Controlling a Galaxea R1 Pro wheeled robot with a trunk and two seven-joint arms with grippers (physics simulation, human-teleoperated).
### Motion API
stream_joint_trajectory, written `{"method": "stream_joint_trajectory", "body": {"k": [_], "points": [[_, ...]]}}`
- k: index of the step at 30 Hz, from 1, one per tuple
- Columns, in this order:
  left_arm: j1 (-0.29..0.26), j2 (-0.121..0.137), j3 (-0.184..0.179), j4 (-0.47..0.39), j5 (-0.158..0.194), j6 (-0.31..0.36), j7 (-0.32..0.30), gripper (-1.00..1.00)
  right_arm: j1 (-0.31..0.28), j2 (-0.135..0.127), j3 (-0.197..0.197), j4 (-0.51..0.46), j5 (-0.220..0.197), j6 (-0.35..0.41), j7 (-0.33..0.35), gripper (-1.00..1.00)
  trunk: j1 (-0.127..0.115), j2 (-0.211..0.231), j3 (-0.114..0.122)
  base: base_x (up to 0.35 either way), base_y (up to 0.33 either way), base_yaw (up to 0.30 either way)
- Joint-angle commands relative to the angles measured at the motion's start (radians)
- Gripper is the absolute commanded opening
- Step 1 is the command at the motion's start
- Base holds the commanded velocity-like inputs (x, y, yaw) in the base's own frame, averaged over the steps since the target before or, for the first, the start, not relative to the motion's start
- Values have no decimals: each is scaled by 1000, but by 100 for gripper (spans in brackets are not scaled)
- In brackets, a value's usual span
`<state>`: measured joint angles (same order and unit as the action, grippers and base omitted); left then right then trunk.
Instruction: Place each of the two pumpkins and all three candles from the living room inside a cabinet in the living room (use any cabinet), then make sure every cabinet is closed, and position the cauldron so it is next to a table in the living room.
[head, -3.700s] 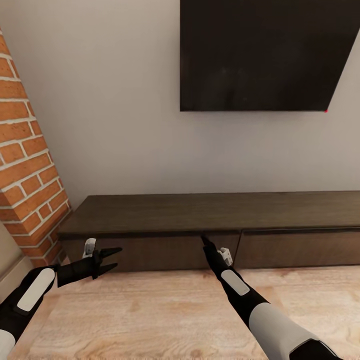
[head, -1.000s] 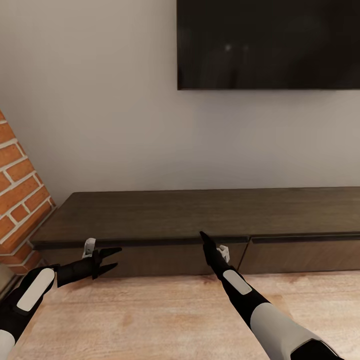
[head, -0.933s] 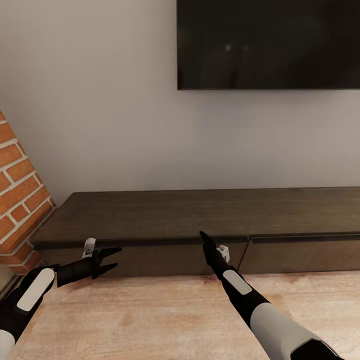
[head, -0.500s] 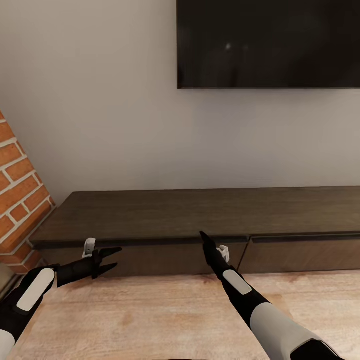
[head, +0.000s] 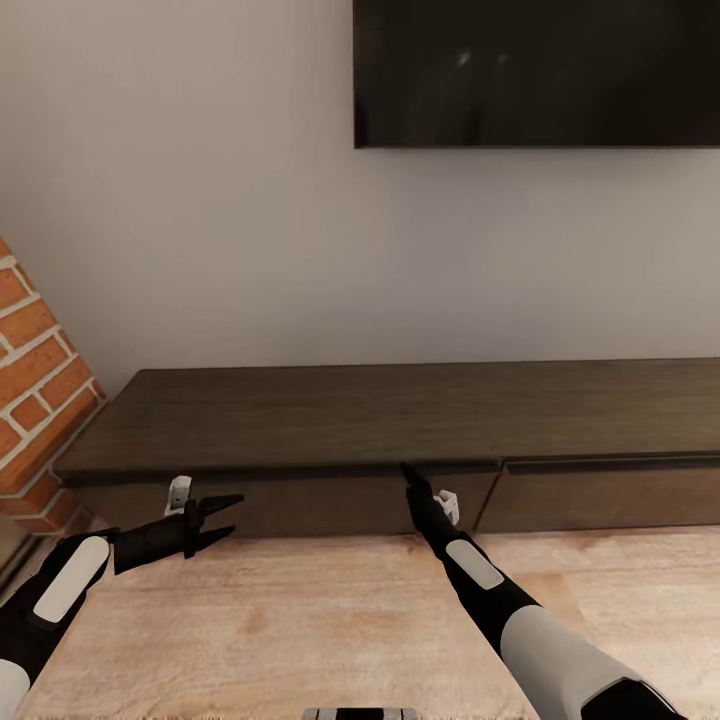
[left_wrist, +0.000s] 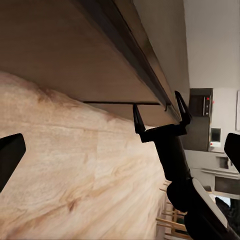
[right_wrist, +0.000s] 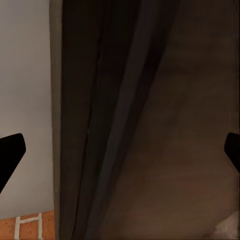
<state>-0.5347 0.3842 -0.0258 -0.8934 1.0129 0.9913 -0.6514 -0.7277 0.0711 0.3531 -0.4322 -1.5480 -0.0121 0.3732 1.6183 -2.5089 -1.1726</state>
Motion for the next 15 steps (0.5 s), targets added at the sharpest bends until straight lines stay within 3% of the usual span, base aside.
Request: {"method": "stream_joint_trajectory", "body": {"k": [1,8,15], "points": [[-1,1,-2,1,1,3,-4,100,-1,-1,6,1,-11,-1,4,100,0,-1,-5,0,0,0],[-1,1,-2,1,1,3,-4,100,-1,-1,6,0,-11,0,13,100,3,-2,-28,0,0,0],[-1,1,-2,1,1,3,-4,100,-1,-3,7,1,-9,23,111,100,3,-2,-28,0,0,0]]}}
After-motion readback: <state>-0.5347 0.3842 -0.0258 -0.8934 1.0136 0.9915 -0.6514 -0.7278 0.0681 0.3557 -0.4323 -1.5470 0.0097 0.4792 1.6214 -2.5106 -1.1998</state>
